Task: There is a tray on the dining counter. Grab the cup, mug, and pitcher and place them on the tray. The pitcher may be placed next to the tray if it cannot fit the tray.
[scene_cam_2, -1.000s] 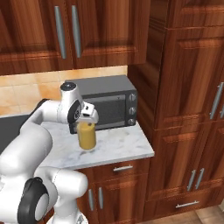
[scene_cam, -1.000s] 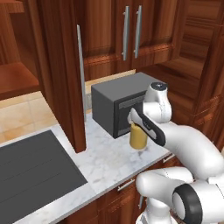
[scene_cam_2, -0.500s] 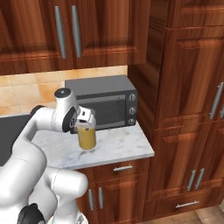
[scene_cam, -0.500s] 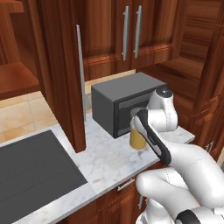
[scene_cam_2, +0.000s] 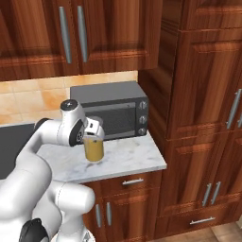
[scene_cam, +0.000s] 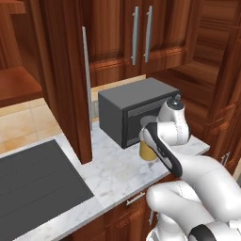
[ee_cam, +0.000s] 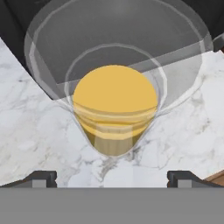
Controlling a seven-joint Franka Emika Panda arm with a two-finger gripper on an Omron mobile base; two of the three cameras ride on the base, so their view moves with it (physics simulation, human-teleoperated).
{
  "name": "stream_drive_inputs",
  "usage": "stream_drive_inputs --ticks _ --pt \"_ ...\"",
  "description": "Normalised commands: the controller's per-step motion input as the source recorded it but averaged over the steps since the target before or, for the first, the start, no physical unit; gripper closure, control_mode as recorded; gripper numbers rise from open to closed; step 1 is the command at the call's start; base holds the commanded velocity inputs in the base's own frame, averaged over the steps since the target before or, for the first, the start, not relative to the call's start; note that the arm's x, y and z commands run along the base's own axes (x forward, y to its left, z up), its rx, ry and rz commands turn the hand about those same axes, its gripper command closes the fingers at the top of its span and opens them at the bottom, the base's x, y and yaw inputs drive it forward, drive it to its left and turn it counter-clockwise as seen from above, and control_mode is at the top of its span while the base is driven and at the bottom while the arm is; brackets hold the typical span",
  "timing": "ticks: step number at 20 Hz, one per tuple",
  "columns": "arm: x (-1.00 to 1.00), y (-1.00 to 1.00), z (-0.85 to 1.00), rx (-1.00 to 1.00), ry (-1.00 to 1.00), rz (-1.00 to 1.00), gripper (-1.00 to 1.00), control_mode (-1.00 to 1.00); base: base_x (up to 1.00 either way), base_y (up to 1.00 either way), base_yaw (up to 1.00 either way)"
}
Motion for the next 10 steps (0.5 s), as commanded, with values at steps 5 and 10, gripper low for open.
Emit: stream_drive_inputs --ticks 5,10 --pt "0.02 0.0 -0.16 0.0 0.06 0.0 -1.0 -1.0 0.0 0.0 0.0" --pt "0.05 0.0 -0.11 0.0 0.02 0.0 -1.0 -1.0 0.0 0.0 0.0"
